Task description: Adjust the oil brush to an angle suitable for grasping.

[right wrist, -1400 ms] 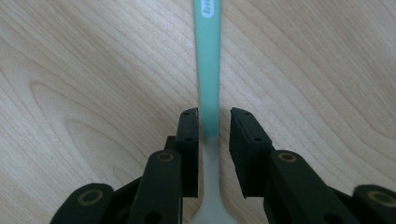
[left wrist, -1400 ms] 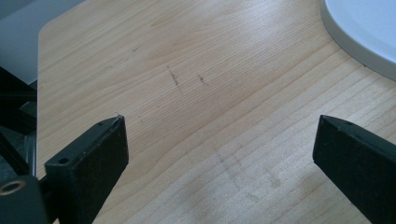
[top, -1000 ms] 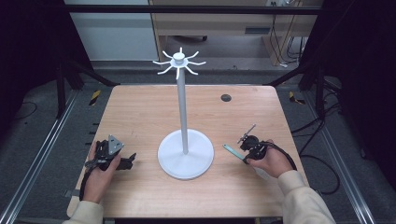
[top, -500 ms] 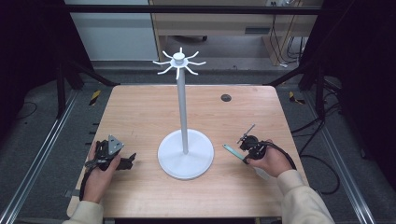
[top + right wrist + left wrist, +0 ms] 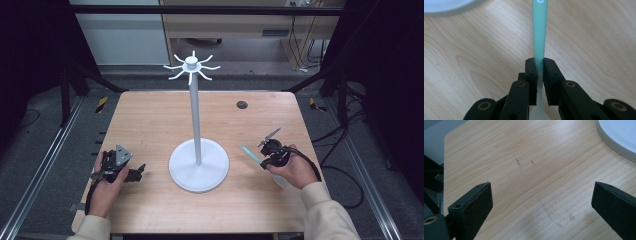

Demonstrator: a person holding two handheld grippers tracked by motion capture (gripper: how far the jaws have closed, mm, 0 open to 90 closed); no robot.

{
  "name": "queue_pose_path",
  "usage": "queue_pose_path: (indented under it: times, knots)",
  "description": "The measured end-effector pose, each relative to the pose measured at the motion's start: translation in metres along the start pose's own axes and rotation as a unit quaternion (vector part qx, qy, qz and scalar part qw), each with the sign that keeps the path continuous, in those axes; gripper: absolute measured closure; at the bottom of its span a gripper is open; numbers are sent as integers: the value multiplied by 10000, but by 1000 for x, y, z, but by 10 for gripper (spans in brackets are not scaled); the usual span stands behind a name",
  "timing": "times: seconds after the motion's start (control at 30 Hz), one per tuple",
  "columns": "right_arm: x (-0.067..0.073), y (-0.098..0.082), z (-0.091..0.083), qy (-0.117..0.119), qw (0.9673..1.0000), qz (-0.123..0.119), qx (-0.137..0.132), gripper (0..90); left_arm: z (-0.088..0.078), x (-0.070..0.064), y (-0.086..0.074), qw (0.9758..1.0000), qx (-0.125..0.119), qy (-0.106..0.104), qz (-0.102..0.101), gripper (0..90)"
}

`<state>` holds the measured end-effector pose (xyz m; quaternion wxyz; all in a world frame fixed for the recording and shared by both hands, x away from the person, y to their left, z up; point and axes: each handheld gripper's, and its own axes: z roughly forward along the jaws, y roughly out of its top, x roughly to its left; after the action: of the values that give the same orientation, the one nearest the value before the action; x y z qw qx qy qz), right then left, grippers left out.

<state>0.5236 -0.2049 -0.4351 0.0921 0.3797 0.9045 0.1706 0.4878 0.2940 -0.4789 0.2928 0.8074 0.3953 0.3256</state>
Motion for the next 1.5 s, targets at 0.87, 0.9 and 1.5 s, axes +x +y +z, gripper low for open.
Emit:
queue_pose_path:
  times: [0.87, 0.9, 1.5]
  knots:
    - [6, 46, -63, -196, 9661, 572, -2509, 823, -1, 4, -2, 9999, -43, 50, -122, 30]
    - [7, 47, -63, -199, 9652, 561, -2547, 824, -1, 4, -2, 9999, -44, 53, -117, 30]
    - [16, 44, -65, -154, 9542, 665, -2914, 823, -1, 2, 1, 9999, -94, 24, -72, 30]
